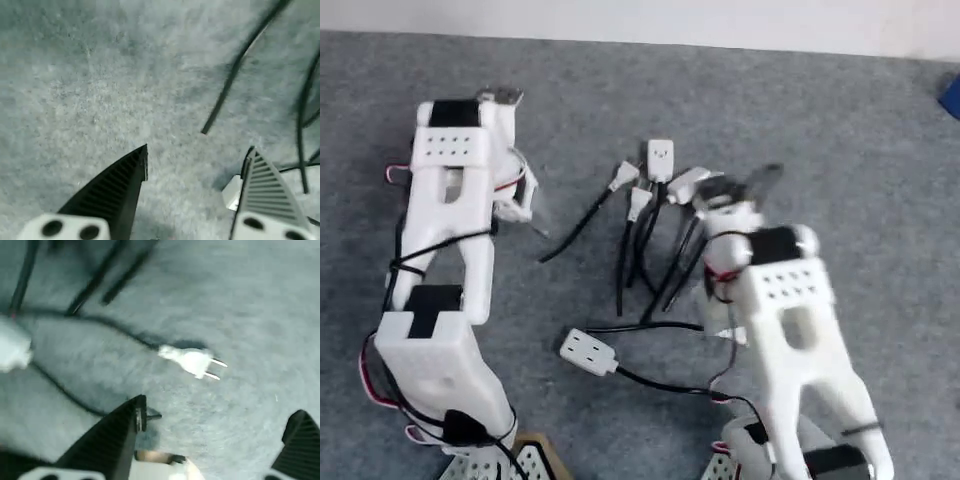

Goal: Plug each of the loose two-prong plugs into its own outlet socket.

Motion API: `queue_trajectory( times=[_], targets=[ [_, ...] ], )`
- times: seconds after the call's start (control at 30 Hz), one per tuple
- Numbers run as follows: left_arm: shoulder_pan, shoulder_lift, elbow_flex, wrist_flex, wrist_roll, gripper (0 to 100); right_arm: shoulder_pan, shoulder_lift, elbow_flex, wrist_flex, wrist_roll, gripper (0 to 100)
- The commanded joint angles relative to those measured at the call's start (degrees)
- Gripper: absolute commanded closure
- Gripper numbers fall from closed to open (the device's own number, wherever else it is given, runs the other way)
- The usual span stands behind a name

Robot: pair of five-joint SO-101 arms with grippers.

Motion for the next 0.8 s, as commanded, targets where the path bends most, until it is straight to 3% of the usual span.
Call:
queue_trajectory(
  times=[0.0, 0.13, 0.2, 0.47, 0.57, 0.63, 0.77],
  targets=[
    [-1.1, -2.9, 5.6, -5.8, 0.3, 70, -3.3, 1.2, -1.1, 0.9, 25.9, 59.2],
    [-1.0, -2.9, 12.0, -12.6, 0.3, 70, 0.7, -2.2, 6.4, -1.6, 59.0, 59.2],
    [-1.0, -2.8, 13.3, -14.6, 0.3, 70, 3.0, -4.0, 9.6, -5.1, 65.3, 59.2],
    [-0.5, -2.6, 14.3, -16.6, 0.3, 70, 1.7, -5.9, 27.3, -30.1, 65.5, 59.2],
    [-0.4, -2.6, 14.3, -16.6, 0.3, 70, 0.5, -7.2, 28.7, -30.3, 64.4, 59.7],
    [-0.4, -2.6, 14.4, -16.6, 0.3, 70, 0.0, -7.1, 28.6, -27.9, 63.8, 64.7],
    [-0.2, -2.5, 14.4, -16.6, 0.3, 70, 0.2, -7.2, 28.3, -26.4, 64.2, 84.6]
  ],
)
